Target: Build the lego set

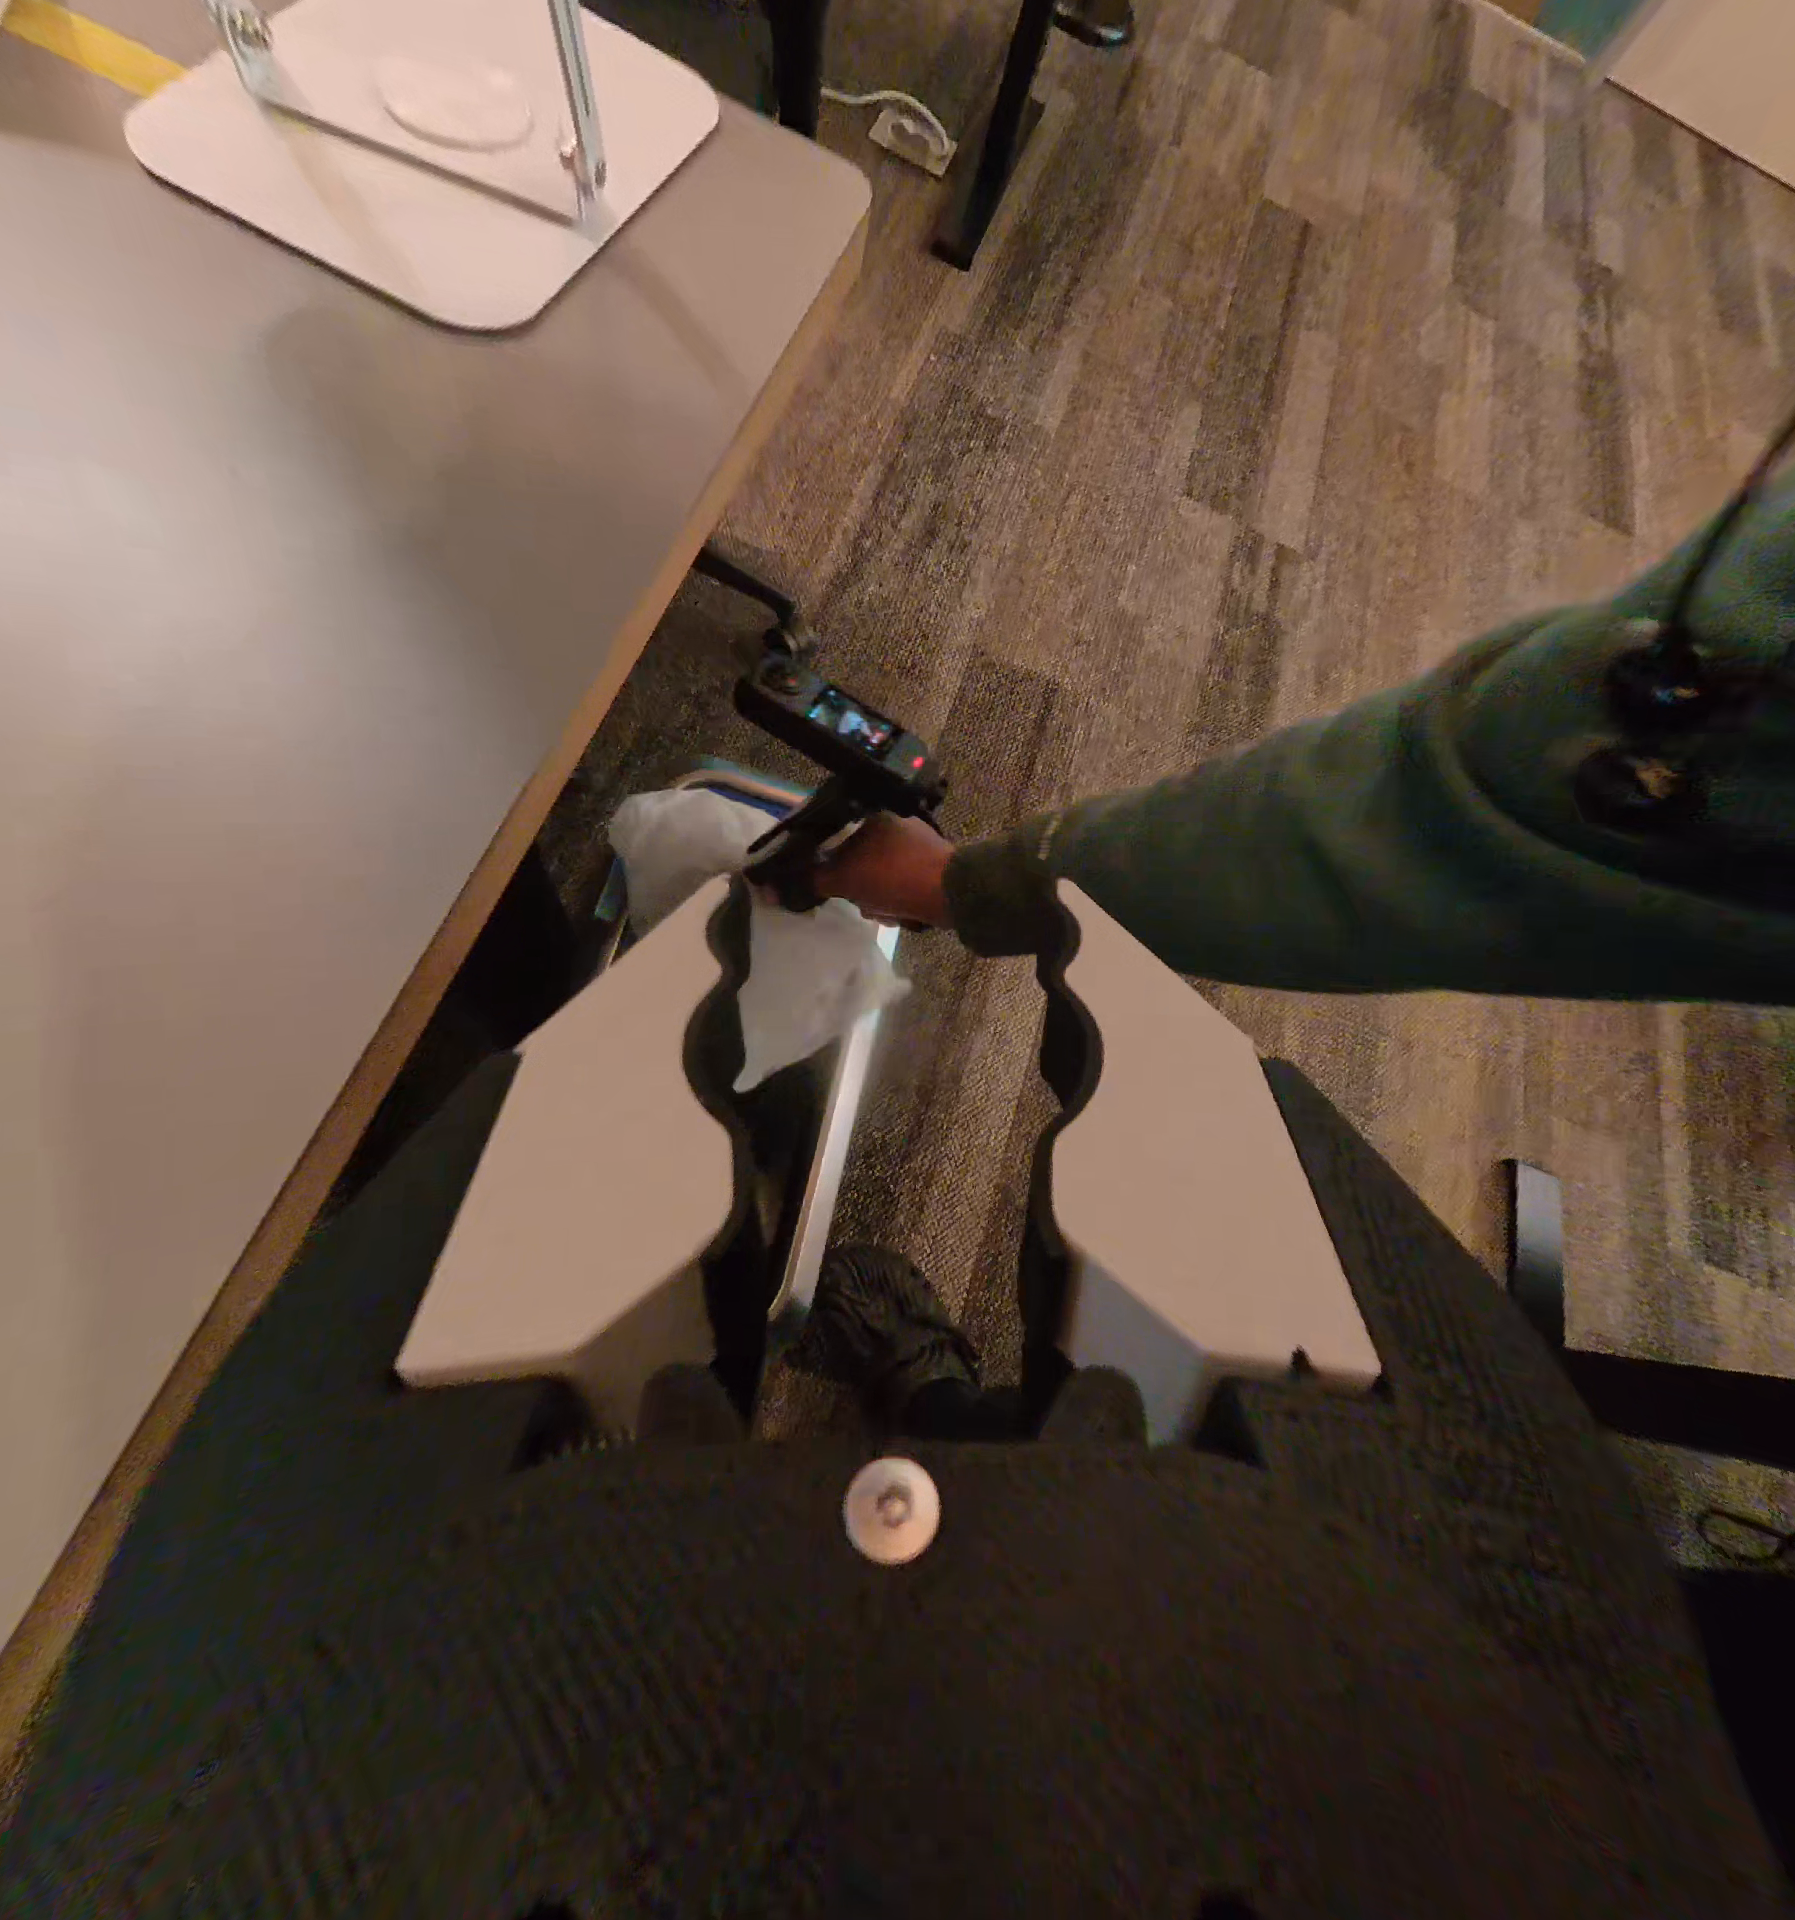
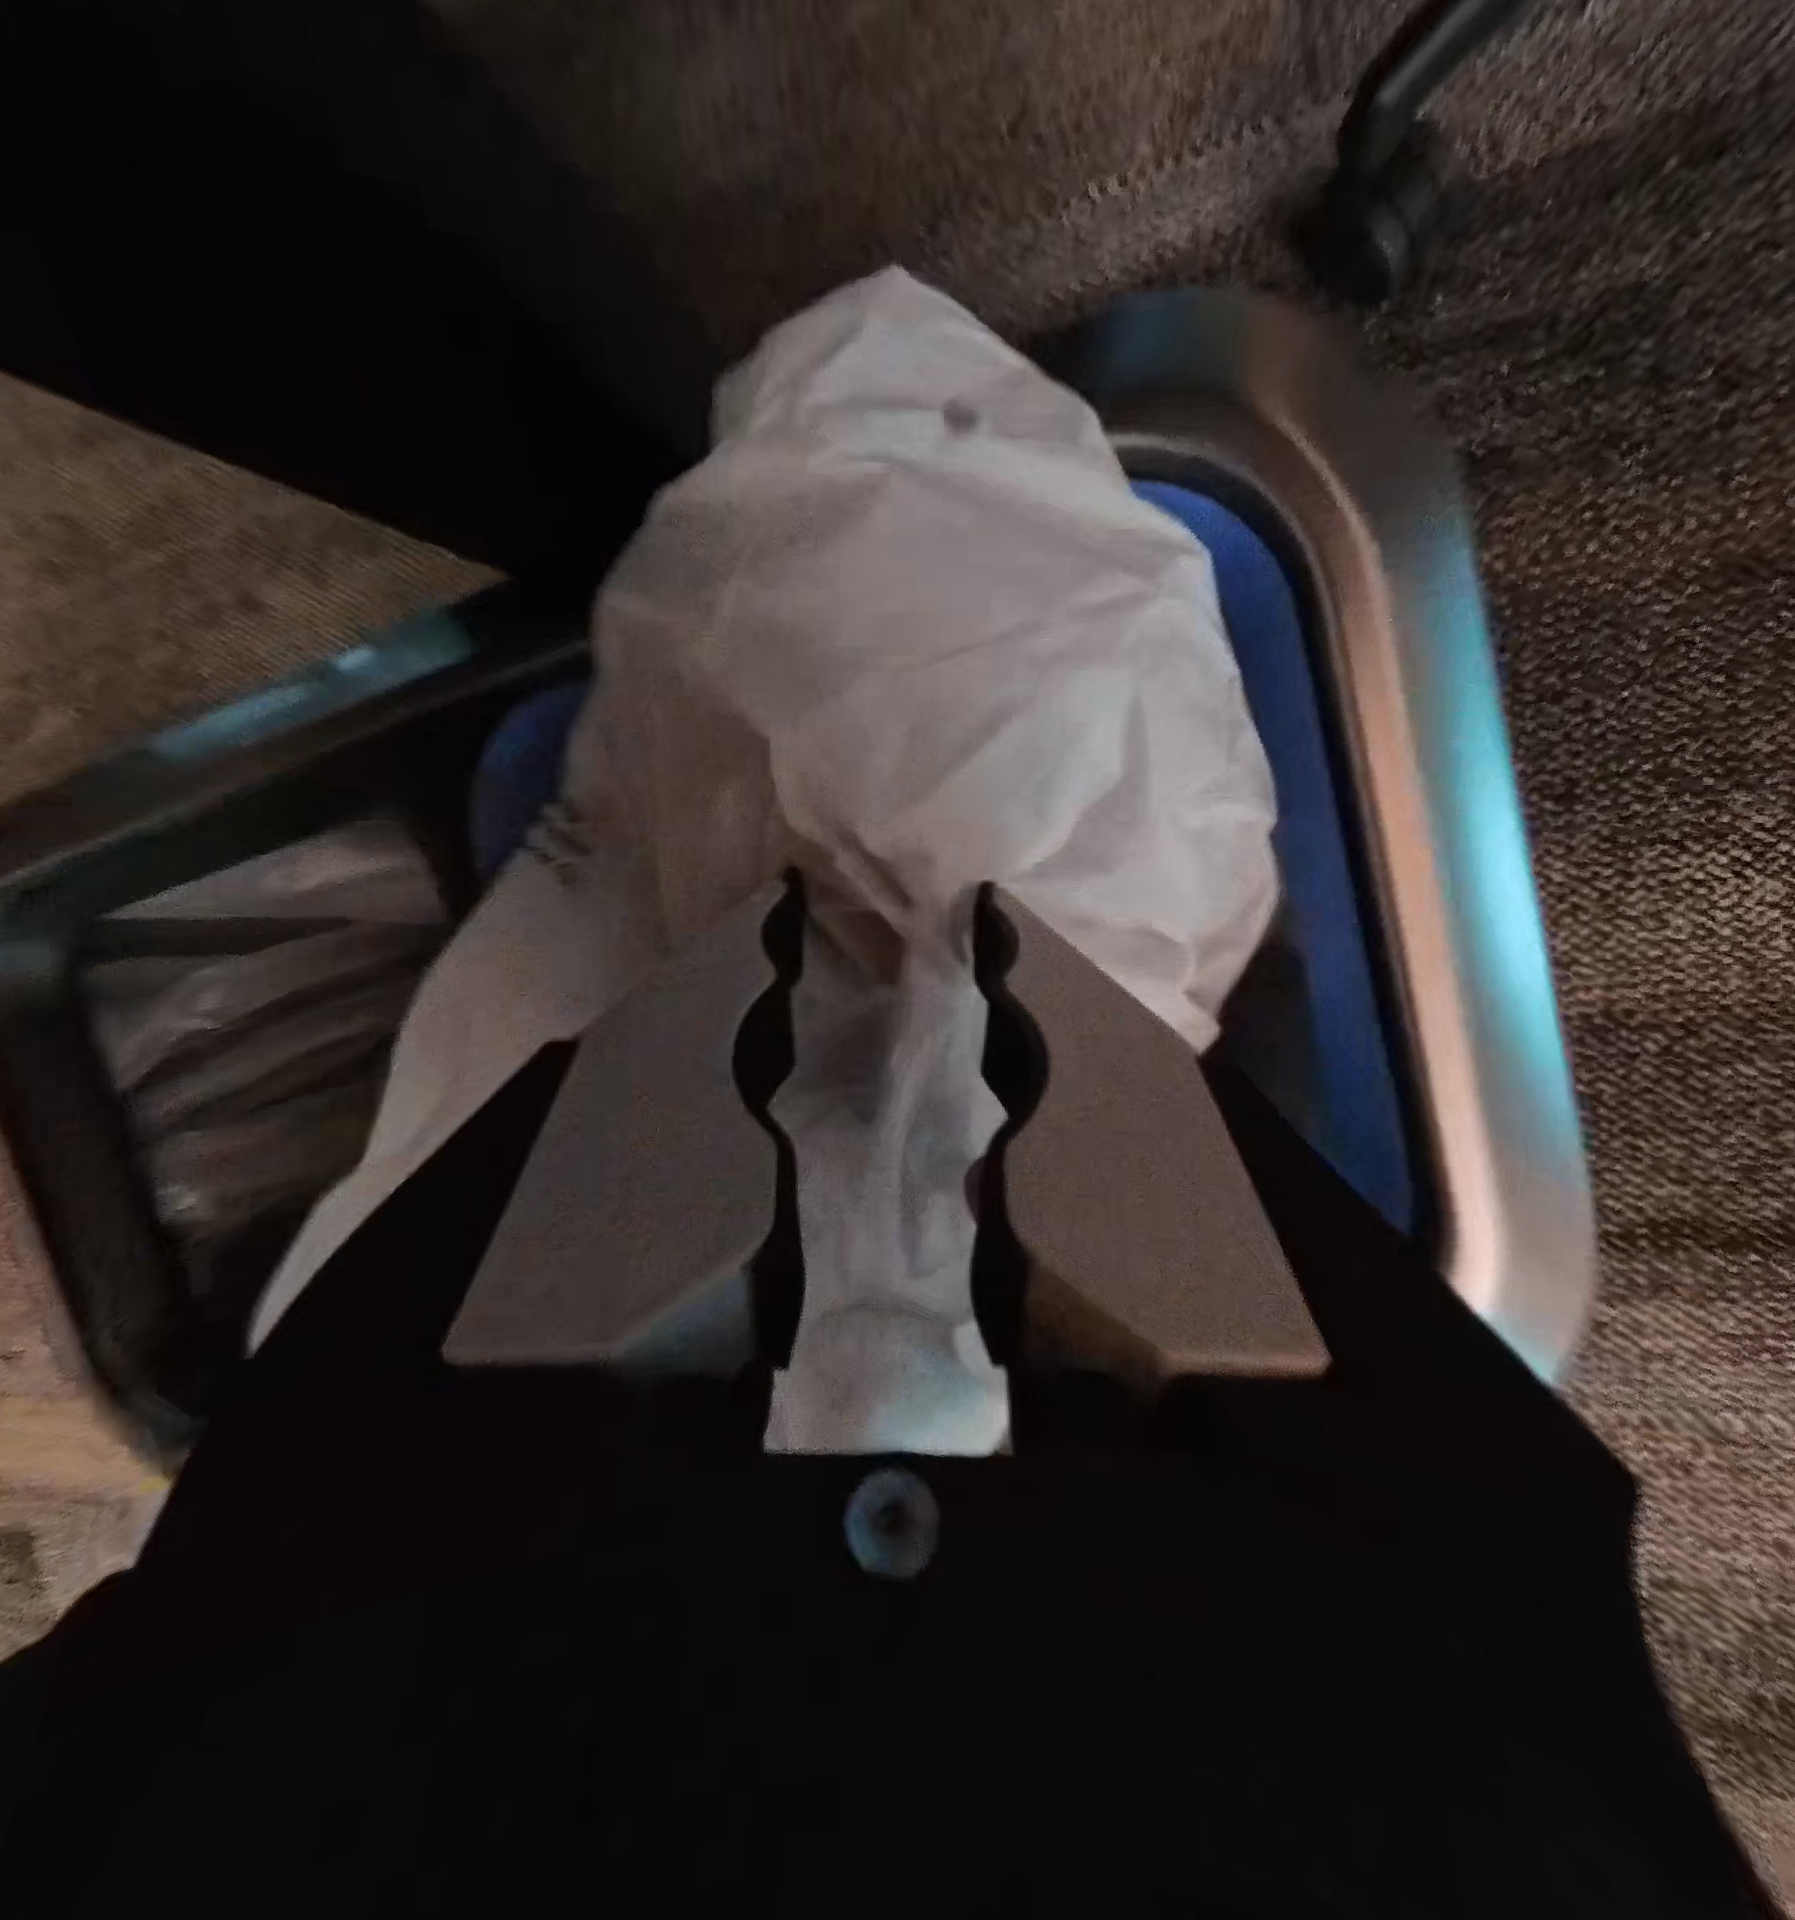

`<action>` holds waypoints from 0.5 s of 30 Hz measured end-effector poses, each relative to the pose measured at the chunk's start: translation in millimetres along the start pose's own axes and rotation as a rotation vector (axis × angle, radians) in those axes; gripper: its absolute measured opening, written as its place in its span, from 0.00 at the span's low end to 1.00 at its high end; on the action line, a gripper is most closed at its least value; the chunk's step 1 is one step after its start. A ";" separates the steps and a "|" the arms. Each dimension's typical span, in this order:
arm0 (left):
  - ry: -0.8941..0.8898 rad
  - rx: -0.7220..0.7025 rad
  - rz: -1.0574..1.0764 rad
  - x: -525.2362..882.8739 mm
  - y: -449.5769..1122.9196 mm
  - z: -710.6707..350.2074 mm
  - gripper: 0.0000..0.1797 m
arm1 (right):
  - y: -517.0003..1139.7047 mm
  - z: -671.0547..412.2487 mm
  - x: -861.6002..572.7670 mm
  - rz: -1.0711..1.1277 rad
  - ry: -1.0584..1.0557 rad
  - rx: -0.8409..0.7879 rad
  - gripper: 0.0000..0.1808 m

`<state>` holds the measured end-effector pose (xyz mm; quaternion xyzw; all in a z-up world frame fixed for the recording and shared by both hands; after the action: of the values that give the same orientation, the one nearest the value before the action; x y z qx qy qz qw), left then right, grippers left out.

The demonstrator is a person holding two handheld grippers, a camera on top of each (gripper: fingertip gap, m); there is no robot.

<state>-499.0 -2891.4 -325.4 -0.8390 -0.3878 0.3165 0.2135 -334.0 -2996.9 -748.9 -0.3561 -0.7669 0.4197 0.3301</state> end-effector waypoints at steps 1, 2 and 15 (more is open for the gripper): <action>-0.008 0.005 -0.004 3.5 1.3 4.0 0.30 | 13.4 3.5 -3.4 0.016 0.001 0.017 0.15; -0.018 0.009 -0.009 7.6 2.4 7.3 0.30 | 25.8 7.6 -8.8 0.039 0.014 0.034 0.13; -0.015 0.028 0.008 19.5 18.6 15.1 0.29 | 82.1 29.9 -42.6 0.183 0.554 0.060 0.43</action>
<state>-490.2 -2885.6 -354.5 -0.8351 -0.3814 0.3289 0.2213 -313.5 -3011.9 -842.8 -0.5146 -0.5997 0.3571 0.4980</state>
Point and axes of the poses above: each gripper's, where its closed fingertips meet, y out along the fingers, z out of its underside, x = y × z across the jaws, the point moved 1 cm from there along -y, back along the fingers, and after that the axes turned 10 degrees about -y, right-handed, at the moved point
